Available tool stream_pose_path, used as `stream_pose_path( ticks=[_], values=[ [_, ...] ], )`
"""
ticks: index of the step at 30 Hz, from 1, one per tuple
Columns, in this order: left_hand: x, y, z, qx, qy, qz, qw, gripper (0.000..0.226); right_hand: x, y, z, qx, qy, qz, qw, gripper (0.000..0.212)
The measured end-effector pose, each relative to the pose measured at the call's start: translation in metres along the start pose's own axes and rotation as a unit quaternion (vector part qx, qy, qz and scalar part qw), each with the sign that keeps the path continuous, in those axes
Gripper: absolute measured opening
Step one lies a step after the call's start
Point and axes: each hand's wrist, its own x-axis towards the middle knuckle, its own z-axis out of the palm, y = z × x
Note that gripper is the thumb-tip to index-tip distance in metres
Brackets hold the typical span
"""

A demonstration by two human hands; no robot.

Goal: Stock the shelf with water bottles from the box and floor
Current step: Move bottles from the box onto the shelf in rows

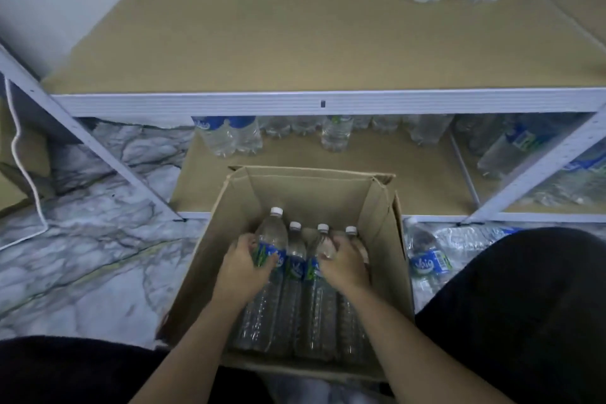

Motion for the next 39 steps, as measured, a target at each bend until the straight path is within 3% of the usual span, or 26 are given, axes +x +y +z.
stream_pose_path(
  ticks=[9,12,16,20,24,29,39],
  values=[
    [0.021,-0.038,0.053,0.076,-0.117,-0.122,0.983,0.114,0.028,0.054,0.042,0.001,0.030,0.188,0.982,0.076],
    [0.031,-0.037,0.064,0.096,-0.123,-0.157,0.975,0.130,0.030,0.070,0.054,0.001,0.054,0.240,0.969,0.088],
    [0.035,-0.044,0.078,0.032,-0.105,-0.196,0.974,0.142,0.033,0.078,0.065,-0.016,0.091,0.265,0.960,0.095],
    [0.036,-0.051,0.087,0.022,-0.034,-0.179,0.983,0.138,0.042,0.089,0.070,-0.058,0.110,0.267,0.956,0.085],
    [0.036,-0.053,0.091,0.023,0.001,-0.183,0.983,0.119,0.046,0.094,0.071,-0.122,0.088,0.243,0.958,0.075],
    [0.039,-0.052,0.086,0.025,-0.002,-0.207,0.978,0.093,0.052,0.098,0.060,0.022,0.046,0.274,0.960,0.092],
    [0.037,-0.057,0.084,0.000,-0.005,-0.235,0.972,0.095,0.051,0.100,0.050,-0.057,0.036,0.238,0.969,0.087]
  ],
)
